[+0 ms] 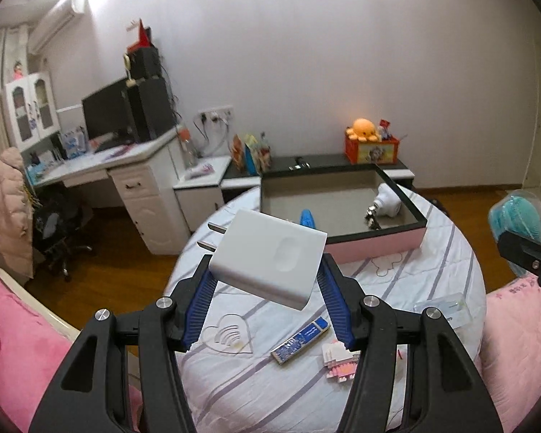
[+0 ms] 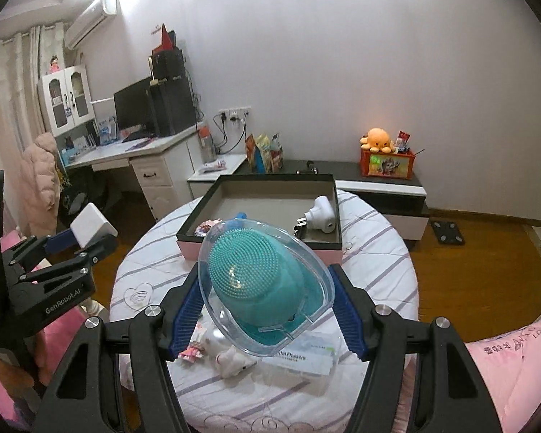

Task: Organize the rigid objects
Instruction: 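Carry the adapter and teal brush case into the box and release both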

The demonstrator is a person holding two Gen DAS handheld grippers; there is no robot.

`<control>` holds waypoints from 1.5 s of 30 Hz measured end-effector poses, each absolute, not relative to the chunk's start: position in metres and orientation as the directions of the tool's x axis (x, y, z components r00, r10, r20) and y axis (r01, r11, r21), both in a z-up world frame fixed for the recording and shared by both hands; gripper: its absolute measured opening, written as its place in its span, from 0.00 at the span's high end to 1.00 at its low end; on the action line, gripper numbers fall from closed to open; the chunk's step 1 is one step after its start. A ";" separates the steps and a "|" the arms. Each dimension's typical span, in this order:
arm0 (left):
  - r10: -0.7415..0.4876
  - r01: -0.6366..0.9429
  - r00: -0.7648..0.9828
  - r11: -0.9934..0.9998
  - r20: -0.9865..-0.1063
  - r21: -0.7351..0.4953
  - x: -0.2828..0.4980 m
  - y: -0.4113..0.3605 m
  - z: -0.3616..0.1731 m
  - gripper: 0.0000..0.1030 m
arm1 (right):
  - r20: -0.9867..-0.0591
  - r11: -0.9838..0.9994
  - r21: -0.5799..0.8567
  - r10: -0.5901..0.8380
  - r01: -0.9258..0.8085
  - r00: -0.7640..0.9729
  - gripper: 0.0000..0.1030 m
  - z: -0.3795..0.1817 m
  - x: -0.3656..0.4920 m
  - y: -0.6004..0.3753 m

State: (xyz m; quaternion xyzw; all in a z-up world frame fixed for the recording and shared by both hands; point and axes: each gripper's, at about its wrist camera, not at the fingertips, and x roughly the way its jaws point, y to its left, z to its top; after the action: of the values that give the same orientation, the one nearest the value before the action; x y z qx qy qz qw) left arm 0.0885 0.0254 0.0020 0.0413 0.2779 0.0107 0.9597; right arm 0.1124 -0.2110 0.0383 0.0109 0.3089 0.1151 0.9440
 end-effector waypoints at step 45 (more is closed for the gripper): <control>-0.004 0.113 0.787 0.984 -0.616 0.138 0.293 0.020 -0.022 0.47 | -0.677 0.977 0.084 0.200 -0.195 0.709 0.34 -0.009 0.293 -0.199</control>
State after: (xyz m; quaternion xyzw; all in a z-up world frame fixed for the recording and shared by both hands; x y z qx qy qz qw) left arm 0.2926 0.0204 -0.0222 0.0838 0.3246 -0.0311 0.9416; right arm 0.2927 -0.1988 -0.0092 0.0033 0.3665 0.1068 0.9243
